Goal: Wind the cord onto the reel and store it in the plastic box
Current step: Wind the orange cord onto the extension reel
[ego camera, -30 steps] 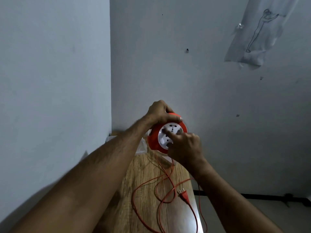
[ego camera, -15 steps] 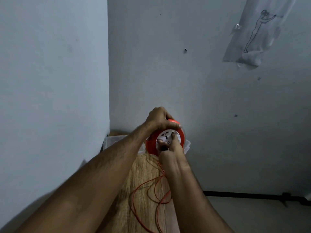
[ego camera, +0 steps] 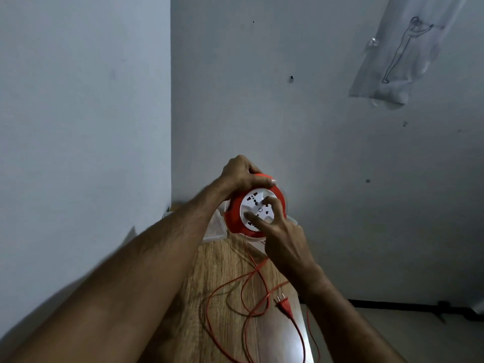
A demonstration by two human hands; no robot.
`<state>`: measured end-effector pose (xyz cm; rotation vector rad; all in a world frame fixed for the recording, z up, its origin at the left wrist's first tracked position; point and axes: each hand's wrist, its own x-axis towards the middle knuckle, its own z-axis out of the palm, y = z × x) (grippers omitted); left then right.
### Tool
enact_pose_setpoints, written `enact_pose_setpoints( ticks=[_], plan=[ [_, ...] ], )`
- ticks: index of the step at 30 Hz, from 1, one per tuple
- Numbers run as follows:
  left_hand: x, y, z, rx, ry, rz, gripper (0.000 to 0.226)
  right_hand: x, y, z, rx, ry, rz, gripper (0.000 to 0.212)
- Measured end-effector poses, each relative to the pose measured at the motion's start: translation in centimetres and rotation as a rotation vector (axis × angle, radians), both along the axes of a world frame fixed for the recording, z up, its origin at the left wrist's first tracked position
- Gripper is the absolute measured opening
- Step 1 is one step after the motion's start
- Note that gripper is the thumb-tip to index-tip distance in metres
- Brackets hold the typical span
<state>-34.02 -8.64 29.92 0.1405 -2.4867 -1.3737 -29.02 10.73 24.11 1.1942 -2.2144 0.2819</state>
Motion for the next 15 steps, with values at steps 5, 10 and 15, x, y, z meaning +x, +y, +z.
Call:
enact_pose_setpoints(
  ticks=[5, 10, 15],
  plan=[
    [0.2, 0.7, 0.3, -0.037, -0.048, -0.06, 0.037, -0.8, 0.2, 0.5, 0.176, 0.126, -0.077, 0.067],
    [0.3, 0.8, 0.4, -0.077, -0.046, -0.072, 0.037, -1.4, -0.5, 0.3, 0.192, 0.272, -0.063, 0.049],
    [0.1, 1.0, 0.4, -0.135, -0.021, -0.01, 0.042, -2.2, -1.6, -0.1, -0.127, 0.014, -0.105, 0.058]
  ],
)
